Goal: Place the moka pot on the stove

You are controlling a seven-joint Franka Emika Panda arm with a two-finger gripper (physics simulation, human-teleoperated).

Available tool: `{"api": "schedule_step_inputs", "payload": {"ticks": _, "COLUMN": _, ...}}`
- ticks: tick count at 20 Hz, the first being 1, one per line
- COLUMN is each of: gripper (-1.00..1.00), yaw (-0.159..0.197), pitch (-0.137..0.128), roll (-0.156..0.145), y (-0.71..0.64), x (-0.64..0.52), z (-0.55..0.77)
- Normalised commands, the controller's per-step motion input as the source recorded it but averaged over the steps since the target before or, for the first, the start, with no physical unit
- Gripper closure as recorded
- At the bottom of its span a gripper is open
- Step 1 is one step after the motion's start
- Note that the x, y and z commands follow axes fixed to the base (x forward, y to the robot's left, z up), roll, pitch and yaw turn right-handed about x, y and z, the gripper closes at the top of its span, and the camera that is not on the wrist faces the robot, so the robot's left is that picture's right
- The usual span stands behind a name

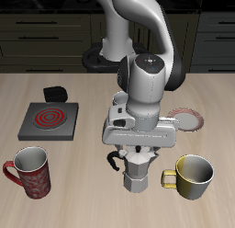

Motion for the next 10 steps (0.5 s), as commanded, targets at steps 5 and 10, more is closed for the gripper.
{"api": "schedule_step_inputs", "payload": {"ticks": 5, "gripper": 1.00, "yaw": -0.016, "pitch": 0.025, "roll": -0.006, "y": -0.08, "x": 0.00, "z": -0.22}}
{"api": "schedule_step_inputs", "payload": {"ticks": 10, "gripper": 1.00, "yaw": -0.009, "pitch": 0.005, "roll": 0.000, "y": -0.10, "x": -0.03, "z": -0.02}}
